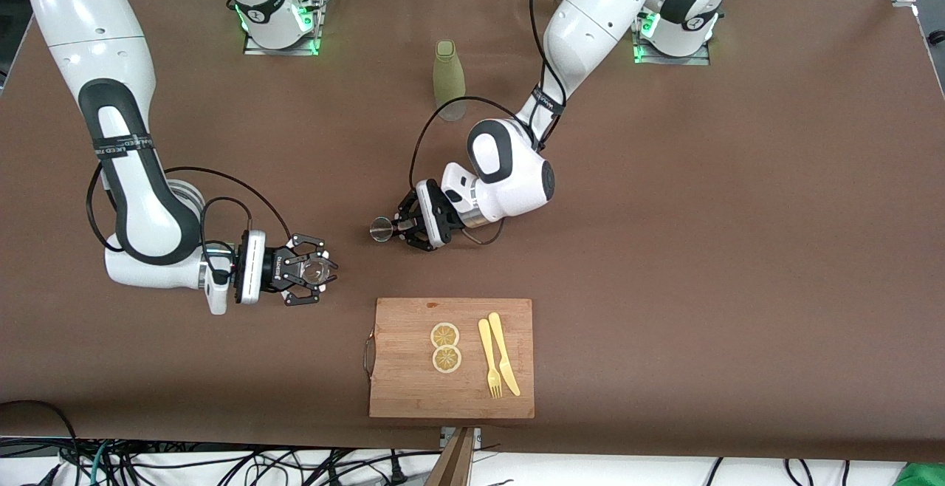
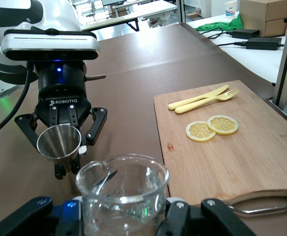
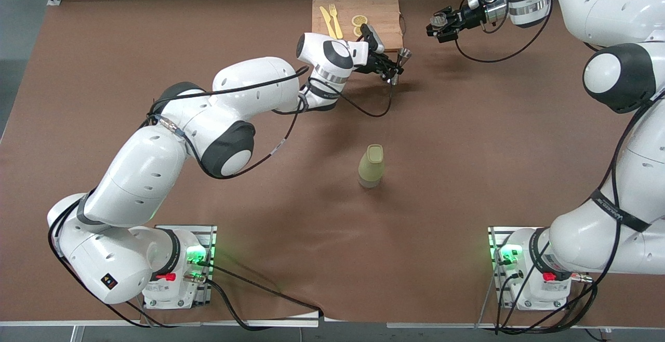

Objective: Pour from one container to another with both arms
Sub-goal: 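Carry the beaker with the right gripper toward the jigger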

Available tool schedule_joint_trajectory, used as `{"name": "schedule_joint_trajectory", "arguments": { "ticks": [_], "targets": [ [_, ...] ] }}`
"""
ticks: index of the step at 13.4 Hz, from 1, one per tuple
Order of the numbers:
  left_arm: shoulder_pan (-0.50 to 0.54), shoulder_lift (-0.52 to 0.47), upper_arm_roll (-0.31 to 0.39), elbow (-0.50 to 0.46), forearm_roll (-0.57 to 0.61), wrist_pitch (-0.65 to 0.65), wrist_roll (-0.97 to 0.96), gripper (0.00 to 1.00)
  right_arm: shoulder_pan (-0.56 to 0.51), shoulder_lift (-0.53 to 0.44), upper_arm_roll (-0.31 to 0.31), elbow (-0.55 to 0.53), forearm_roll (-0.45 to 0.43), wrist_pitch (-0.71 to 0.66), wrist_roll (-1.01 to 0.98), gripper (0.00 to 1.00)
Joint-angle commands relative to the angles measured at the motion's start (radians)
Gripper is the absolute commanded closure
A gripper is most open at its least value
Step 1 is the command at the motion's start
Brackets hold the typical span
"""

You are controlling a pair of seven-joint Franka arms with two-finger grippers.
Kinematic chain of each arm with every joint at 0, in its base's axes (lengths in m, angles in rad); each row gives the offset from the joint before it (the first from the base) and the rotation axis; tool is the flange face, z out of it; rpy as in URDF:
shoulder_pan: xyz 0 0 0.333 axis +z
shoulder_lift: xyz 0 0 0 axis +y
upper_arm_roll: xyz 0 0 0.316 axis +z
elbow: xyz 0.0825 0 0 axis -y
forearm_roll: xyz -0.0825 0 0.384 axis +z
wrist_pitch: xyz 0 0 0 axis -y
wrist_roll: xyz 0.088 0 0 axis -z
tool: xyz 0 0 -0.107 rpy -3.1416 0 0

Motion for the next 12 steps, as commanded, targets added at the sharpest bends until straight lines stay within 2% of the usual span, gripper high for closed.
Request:
{"name": "schedule_joint_trajectory", "arguments": {
  "ticks": [1,5,9,12],
  "targets": [
    [-0.001,0.035,0.003,0.046,-0.039,0.008,0.04,1.0,0.007,-0.016,0.009,0.001,-0.025,0.006,0.029,0.77],
    [-0.001,0.043,0.003,0.045,-0.039,0.008,0.042,1.0,0.029,-0.019,0.01,0.013,-0.034,0.007,0.032,0.77],
    [0.0,0.044,0.003,0.045,-0.039,0.009,0.041,1.0,0.029,-0.04,0.038,0.013,-0.116,0.01,0.115,0.77],
    [0.006,0.044,0.003,0.039,-0.039,0.009,0.04,1.0,0.039,-0.04,0.038,0.013,-0.117,0.01,0.117,0.77]
  ]
}}
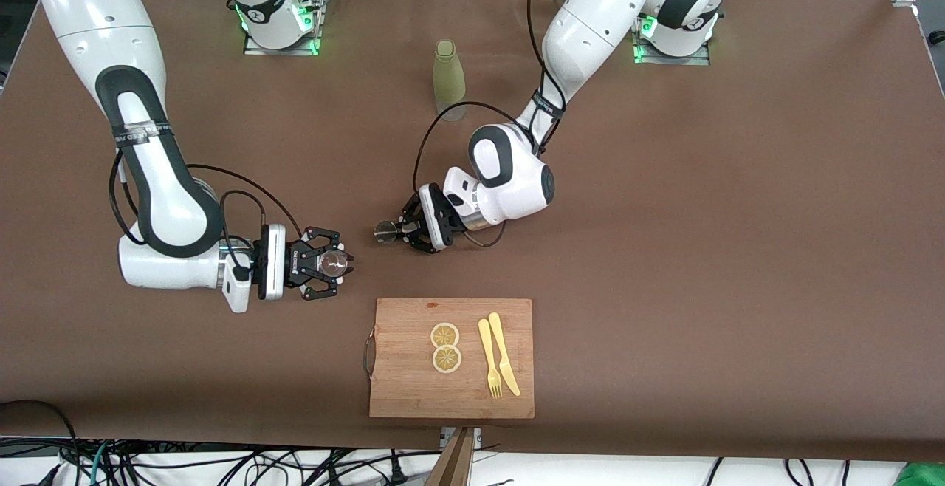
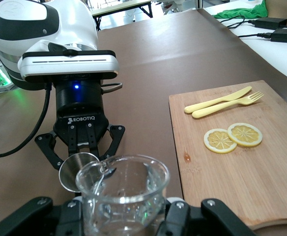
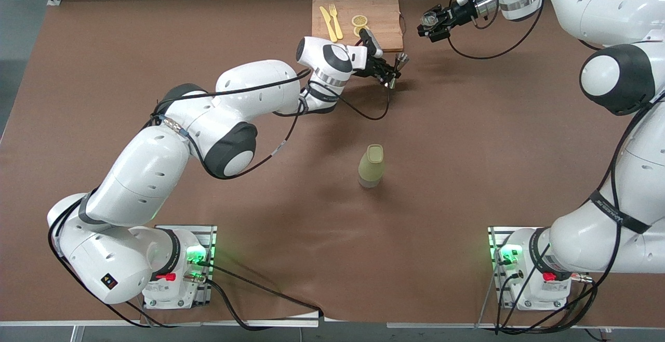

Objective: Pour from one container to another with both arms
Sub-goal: 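Carry the beaker with the right gripper toward the jigger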

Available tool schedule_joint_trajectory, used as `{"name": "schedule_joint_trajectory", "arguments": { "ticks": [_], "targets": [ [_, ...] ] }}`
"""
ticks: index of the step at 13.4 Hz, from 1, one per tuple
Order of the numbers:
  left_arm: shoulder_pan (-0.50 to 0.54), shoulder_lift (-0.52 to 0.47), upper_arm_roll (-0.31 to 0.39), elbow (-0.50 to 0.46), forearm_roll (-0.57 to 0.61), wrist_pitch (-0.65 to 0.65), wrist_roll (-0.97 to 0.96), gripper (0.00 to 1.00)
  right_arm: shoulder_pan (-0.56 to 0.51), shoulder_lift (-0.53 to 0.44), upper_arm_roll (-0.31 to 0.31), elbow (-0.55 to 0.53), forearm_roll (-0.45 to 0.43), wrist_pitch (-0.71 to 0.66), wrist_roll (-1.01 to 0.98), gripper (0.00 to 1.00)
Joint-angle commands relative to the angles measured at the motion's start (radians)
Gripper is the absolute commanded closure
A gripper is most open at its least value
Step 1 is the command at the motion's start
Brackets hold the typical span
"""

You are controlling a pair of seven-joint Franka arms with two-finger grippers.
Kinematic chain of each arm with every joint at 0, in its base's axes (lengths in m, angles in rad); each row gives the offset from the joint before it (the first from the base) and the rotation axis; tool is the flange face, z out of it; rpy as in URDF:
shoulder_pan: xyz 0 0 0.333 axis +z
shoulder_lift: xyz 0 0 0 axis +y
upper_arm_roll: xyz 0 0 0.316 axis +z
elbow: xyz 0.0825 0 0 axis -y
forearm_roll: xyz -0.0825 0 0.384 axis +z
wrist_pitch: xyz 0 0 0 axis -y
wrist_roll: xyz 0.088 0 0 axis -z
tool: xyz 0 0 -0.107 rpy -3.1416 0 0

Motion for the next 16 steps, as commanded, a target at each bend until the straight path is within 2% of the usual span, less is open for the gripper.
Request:
{"name": "schedule_joint_trajectory", "arguments": {
  "ticks": [1,9,16],
  "targets": [
    [0.004,0.02,0.0,0.033,-0.039,0.008,0.032,1.0,0.011,-0.015,0.009,-0.007,-0.02,0.008,0.027,0.77],
    [0.013,0.018,0.0,0.023,-0.038,0.008,0.033,1.0,0.074,-0.012,0.007,-0.007,-0.061,0.06,0.07,0.77],
    [0.019,0.009,0.0,0.0,-0.036,0.008,0.079,1.0,0.106,-0.012,0.009,-0.007,-0.182,0.071,0.176,0.77]
  ]
}}
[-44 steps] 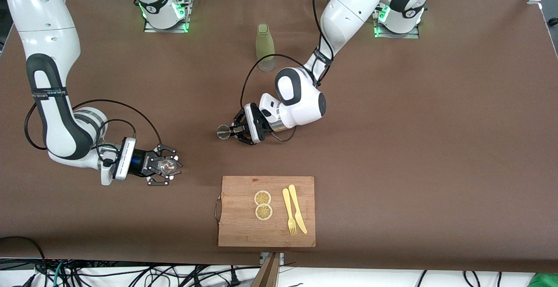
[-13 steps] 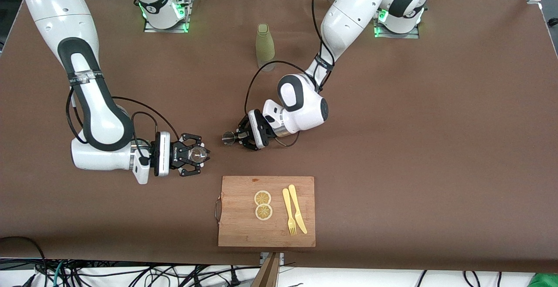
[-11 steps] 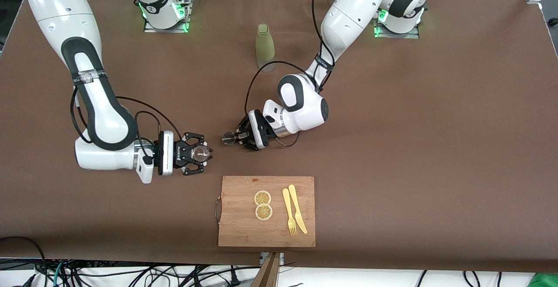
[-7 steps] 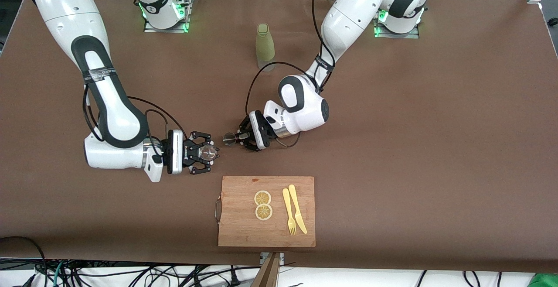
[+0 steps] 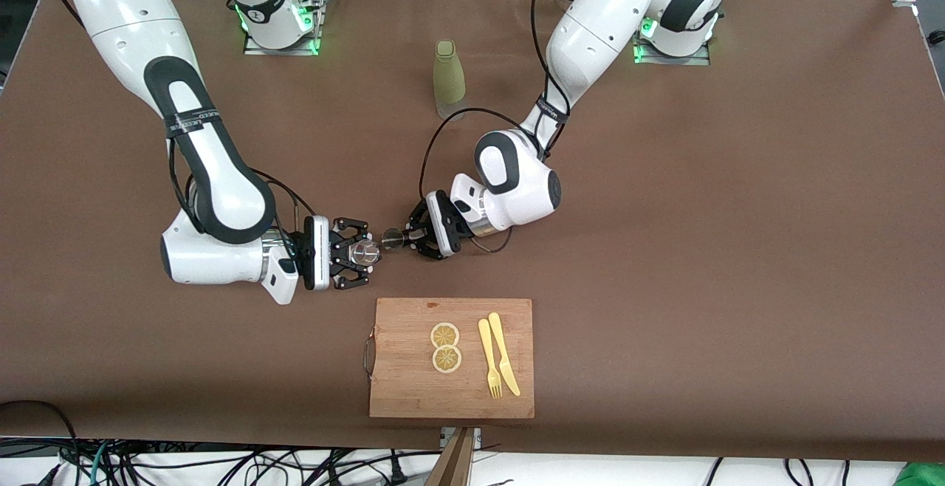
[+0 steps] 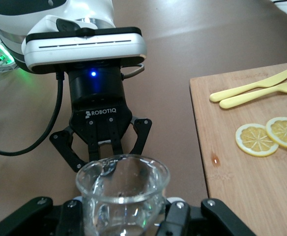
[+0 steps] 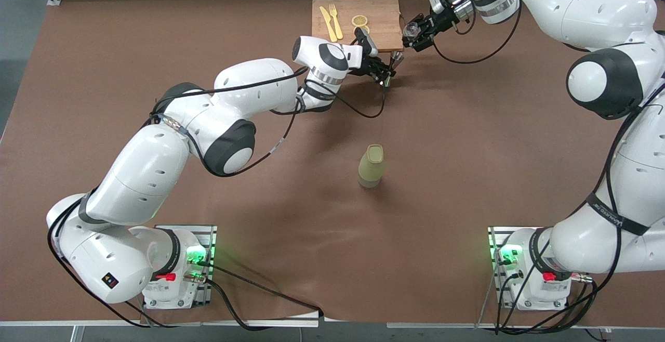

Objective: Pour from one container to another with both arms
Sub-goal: 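Carry the beaker with the right gripper toward the jigger, then tilt the beaker with the right gripper, pouring water into the jigger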

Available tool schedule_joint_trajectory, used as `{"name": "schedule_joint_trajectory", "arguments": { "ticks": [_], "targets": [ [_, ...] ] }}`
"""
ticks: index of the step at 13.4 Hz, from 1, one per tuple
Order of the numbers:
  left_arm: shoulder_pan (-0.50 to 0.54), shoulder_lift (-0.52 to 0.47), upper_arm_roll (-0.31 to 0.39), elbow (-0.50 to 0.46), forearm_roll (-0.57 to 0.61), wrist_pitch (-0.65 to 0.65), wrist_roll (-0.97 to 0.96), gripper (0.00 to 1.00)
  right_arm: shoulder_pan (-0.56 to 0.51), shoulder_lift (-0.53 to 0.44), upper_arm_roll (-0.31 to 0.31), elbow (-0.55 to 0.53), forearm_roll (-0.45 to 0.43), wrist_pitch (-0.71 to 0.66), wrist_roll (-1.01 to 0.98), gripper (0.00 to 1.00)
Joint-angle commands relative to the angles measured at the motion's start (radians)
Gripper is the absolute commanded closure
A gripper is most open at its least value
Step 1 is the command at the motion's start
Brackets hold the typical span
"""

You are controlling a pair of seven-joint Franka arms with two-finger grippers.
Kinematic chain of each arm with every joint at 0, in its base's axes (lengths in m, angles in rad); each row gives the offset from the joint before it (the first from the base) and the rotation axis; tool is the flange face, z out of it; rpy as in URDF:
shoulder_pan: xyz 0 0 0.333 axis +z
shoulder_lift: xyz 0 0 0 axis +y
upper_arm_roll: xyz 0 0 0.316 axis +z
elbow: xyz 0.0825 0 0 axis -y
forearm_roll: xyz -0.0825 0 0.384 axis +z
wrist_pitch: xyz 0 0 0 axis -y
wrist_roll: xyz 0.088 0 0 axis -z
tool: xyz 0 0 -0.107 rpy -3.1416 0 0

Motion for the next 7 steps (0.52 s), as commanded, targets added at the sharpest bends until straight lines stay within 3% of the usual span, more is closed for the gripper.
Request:
{"name": "schedule_joint_trajectory", "arguments": {
  "ticks": [1,7],
  "targets": [
    [0.004,-0.004,-0.001,-0.002,-0.038,0.007,0.068,1.0,0.003,-0.014,0.02,-0.007,-0.076,0.014,0.076,0.77],
    [0.025,-0.051,-0.003,-0.082,-0.042,0.001,0.13,1.0,0.003,-0.033,0.061,-0.007,-0.198,0.012,0.14,0.77]
  ]
}}
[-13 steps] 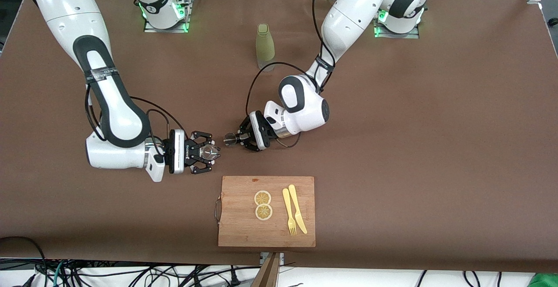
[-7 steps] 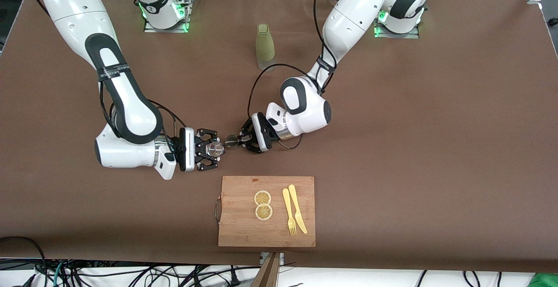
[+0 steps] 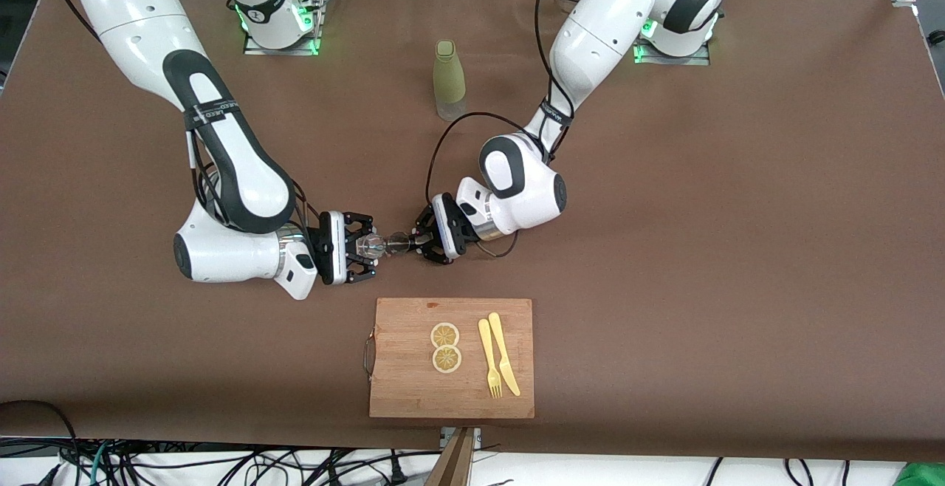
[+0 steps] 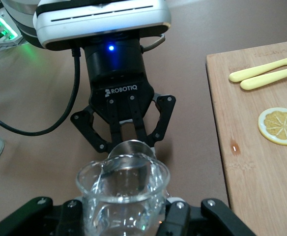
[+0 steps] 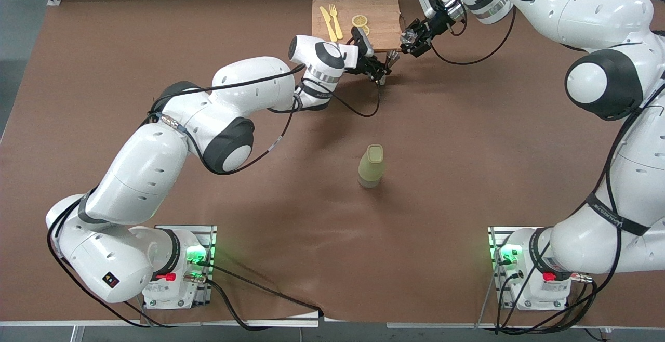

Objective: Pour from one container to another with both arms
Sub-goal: 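Tilt the beaker with the right gripper, pouring water into the jigger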

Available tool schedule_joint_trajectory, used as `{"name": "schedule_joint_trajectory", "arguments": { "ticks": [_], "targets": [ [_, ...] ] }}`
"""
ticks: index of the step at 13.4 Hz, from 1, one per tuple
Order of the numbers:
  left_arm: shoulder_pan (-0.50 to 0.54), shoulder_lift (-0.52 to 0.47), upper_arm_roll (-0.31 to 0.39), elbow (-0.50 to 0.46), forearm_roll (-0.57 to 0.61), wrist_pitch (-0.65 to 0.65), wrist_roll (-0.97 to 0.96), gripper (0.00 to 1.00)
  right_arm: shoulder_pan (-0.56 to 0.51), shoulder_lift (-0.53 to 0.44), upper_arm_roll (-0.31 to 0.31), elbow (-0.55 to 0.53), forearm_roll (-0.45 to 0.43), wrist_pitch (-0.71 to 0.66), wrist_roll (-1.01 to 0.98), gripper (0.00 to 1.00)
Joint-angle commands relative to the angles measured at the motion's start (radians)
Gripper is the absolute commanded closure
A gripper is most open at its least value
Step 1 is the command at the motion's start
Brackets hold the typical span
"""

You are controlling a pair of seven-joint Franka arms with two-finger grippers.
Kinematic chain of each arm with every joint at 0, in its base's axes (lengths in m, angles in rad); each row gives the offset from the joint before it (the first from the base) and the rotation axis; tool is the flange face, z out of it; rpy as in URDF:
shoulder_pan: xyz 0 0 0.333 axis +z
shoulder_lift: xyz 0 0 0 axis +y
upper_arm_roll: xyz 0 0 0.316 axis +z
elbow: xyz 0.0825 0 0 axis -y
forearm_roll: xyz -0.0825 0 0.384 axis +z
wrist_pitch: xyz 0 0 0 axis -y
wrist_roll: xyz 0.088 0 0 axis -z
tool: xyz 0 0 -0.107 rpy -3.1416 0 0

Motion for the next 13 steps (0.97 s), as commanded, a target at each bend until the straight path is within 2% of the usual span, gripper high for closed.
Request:
{"name": "schedule_joint_trajectory", "arguments": {
  "ticks": [1,4,13],
  "targets": [
    [0.008,-0.059,-0.005,-0.094,-0.041,-0.001,0.073,1.0,-0.003,-0.028,0.025,-0.01,-0.068,0.006,0.062,0.77],
    [0.015,-0.064,-0.009,-0.106,-0.042,-0.001,0.097,1.0,0.0,-0.026,0.062,-0.004,-0.14,0.007,0.125,0.77],
    [0.019,-0.078,-0.014,-0.129,-0.042,-0.001,0.097,1.0,0.006,-0.026,0.067,-0.004,-0.173,0.03,0.131,0.77]
  ]
}}
